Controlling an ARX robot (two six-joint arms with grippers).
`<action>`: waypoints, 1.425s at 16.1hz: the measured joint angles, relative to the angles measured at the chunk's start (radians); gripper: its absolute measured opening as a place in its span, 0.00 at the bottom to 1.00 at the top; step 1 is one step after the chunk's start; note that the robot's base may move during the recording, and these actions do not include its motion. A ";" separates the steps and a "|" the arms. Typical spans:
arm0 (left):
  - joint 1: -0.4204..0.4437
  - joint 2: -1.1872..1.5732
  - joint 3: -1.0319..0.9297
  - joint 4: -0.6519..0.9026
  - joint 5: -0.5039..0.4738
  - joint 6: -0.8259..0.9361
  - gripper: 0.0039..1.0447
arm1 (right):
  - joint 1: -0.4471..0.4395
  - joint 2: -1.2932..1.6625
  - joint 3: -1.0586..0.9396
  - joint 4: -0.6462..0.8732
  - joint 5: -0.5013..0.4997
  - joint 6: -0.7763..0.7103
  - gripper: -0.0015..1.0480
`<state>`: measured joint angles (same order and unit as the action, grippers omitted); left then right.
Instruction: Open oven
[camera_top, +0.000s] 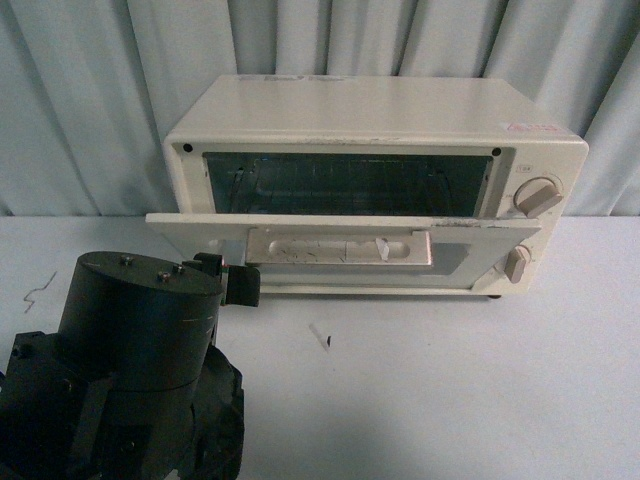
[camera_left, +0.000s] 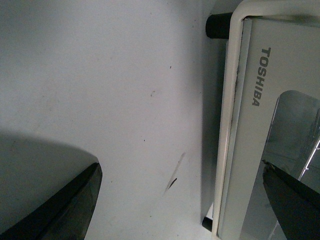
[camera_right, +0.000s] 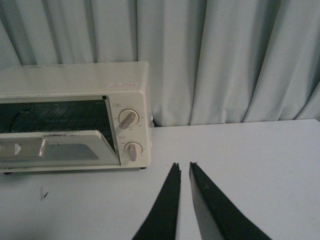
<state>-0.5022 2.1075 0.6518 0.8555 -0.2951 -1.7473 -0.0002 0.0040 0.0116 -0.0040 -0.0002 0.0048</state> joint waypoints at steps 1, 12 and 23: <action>0.000 0.000 0.000 0.000 0.000 0.000 0.94 | 0.000 0.000 0.000 0.000 0.000 0.000 0.16; 0.023 -0.043 -0.185 0.270 -0.109 0.515 0.94 | 0.000 0.000 0.000 0.000 0.000 0.000 0.94; 0.135 0.043 -0.402 0.412 -0.068 1.212 0.61 | 0.000 0.000 0.000 -0.003 0.003 -0.002 0.94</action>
<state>-0.3676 2.1502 0.2501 1.2678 -0.3634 -0.5354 -0.0002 0.0044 0.0116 -0.0071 0.0032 0.0032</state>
